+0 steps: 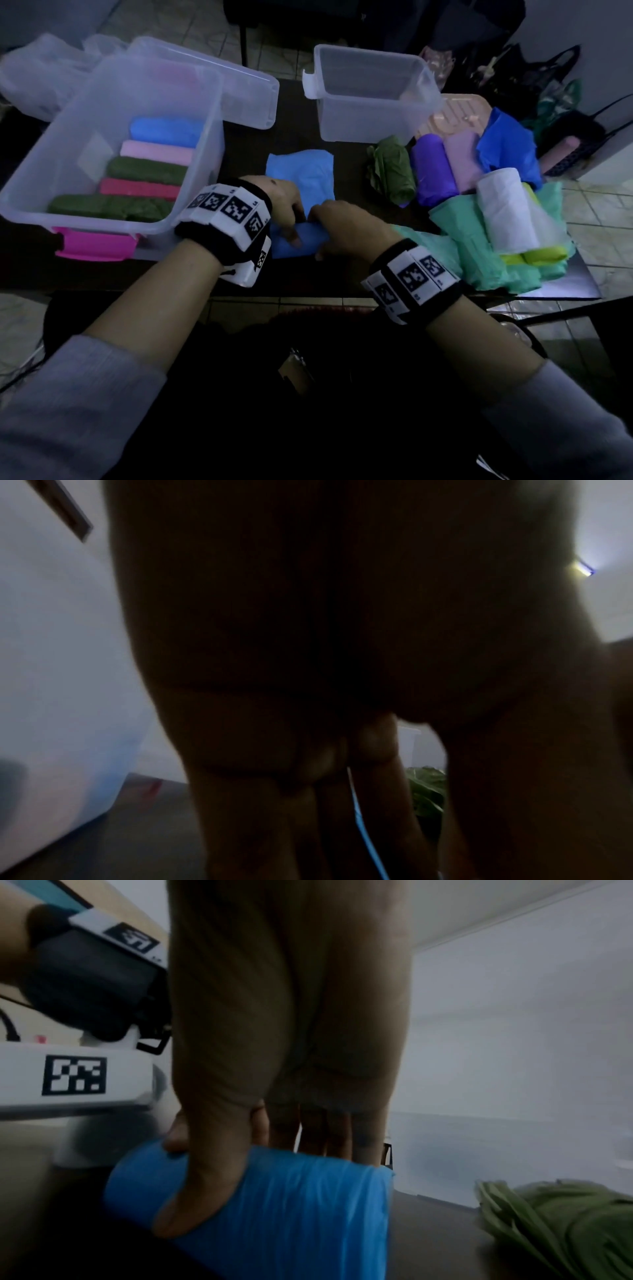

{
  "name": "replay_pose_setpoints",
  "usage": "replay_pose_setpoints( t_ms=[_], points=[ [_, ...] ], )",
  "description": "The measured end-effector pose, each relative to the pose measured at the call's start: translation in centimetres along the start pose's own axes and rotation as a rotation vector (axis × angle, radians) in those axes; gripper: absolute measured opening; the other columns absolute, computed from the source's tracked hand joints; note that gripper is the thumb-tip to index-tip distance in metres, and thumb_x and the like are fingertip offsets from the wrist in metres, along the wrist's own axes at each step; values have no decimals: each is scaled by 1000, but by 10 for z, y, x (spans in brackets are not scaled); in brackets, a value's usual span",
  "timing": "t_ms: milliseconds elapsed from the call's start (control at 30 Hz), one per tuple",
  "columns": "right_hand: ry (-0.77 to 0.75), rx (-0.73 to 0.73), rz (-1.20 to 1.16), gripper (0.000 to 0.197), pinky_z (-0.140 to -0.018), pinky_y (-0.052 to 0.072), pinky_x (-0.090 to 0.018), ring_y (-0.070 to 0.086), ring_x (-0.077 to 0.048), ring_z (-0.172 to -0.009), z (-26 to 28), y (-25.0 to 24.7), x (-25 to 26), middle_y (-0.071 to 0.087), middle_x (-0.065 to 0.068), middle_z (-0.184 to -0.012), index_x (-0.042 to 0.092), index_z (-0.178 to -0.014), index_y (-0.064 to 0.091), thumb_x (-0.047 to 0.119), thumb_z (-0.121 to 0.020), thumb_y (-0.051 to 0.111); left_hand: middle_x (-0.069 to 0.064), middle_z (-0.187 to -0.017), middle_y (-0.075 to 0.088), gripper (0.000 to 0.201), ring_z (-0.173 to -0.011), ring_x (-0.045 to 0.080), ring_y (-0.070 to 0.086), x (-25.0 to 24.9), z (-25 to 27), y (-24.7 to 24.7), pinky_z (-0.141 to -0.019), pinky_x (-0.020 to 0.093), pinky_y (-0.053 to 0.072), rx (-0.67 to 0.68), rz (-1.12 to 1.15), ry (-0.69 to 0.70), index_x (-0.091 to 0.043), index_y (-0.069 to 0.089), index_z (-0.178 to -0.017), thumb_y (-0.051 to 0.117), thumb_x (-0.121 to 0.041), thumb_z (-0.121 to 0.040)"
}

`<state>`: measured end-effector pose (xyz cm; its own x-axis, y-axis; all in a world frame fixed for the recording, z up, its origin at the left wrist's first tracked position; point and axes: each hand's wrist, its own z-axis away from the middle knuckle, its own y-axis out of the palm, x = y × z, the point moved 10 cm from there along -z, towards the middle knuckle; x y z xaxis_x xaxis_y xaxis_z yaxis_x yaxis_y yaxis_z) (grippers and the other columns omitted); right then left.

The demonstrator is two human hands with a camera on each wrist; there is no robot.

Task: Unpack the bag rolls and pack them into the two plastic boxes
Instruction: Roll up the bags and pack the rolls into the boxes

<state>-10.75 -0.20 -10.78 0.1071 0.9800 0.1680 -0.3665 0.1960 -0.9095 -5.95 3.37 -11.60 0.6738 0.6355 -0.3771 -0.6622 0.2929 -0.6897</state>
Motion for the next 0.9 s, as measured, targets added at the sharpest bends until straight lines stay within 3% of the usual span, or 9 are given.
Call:
replay_pose_setpoints(
  t_ms=[67,167,300,433,533,633,700,800,900],
  points=[
    [-3,2,-21,58,-89,39,-31,50,-27,-115,0,0,-1,52,-11,-124,11,-127,51,27,-77,74,0,-104,68,43,-78,3,57,0,1,1,-63,7,44,-1,12,5,-13,67,-114,76,-30,-75],
    [-10,58,-82,60,-92,39,-30,50,-26,-118,-6,-2,-4,53,-9,-128,12,-132,50,28,-79,72,0,-119,61,56,-106,13,58,5,4,-12,-91,25,47,-146,37,-50,-16,61,-121,81,-24,-70],
    [-11,128,-174,58,-91,40,-28,54,-21,-111,-21,-6,-15,56,-7,-126,13,-130,51,29,-79,73,1,-114,66,44,-102,16,60,5,9,-23,-92,32,49,-304,62,-53,-18,66,-112,81,-21,-70],
    [7,158,-231,54,-81,41,-22,52,-11,-96,-33,-12,-24,58,-3,-117,13,-123,54,32,-77,75,4,-118,62,63,-106,21,58,4,9,-16,-92,37,50,-332,47,-75,-13,61,-118,86,-27,-62],
    [4,99,-283,48,-80,44,-21,53,-11,-97,-34,-17,-27,58,-3,-115,12,-117,59,29,-76,77,6,-123,59,67,-111,23,56,8,5,-13,-95,40,48,-340,26,-112,-13,58,-121,87,-26,-61],
    [-21,-64,-243,38,-86,39,-25,53,-18,-107,-27,-26,-22,56,-4,-114,14,-111,61,26,-77,75,7,-123,60,64,-109,22,57,11,1,-16,-94,37,48,-315,40,-106,-11,59,-123,84,-26,-66],
    [-14,-127,-176,36,-89,39,-29,50,-23,-112,-16,-25,-13,53,-8,-118,12,-118,58,21,-84,67,7,-114,65,55,-96,18,59,11,-1,-19,-86,32,50,-282,39,-96,-12,63,-117,82,-28,-68],
    [-13,-168,-106,48,-98,36,-34,43,-27,-120,4,-13,3,46,-12,-127,11,-131,46,22,-87,62,1,-100,67,43,-85,13,56,11,-3,-17,-77,27,46,-199,-6,-88,-17,69,-109,79,-32,-71],
    [-25,-172,8,59,-97,35,-34,44,-28,-119,17,2,14,45,-11,-129,10,-134,41,24,-82,67,-1,-97,67,37,-87,12,56,10,-4,-8,-79,28,44,-82,-25,-78,-18,71,-106,76,-34,-74]
  ],
)
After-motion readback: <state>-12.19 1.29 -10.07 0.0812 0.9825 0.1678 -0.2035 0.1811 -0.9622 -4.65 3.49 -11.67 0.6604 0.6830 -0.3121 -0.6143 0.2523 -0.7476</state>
